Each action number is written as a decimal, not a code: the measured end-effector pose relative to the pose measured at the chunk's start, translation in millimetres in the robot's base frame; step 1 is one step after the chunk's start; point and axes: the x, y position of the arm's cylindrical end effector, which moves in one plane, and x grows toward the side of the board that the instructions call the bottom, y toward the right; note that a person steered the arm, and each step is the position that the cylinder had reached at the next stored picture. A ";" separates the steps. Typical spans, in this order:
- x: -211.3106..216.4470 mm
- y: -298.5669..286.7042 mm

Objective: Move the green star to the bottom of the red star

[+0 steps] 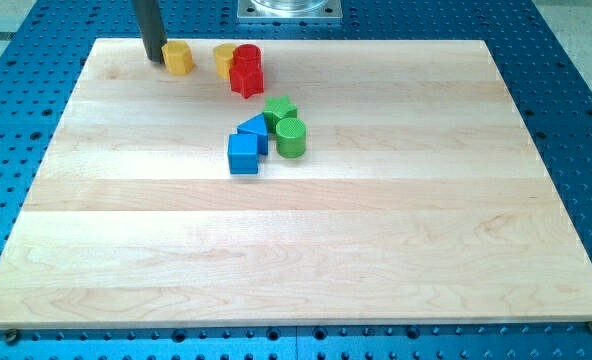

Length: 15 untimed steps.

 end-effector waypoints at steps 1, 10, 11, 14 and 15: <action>7.4 6.4; 104.7 210.8; 124.3 246.6; 154.8 150.8; 148.1 156.2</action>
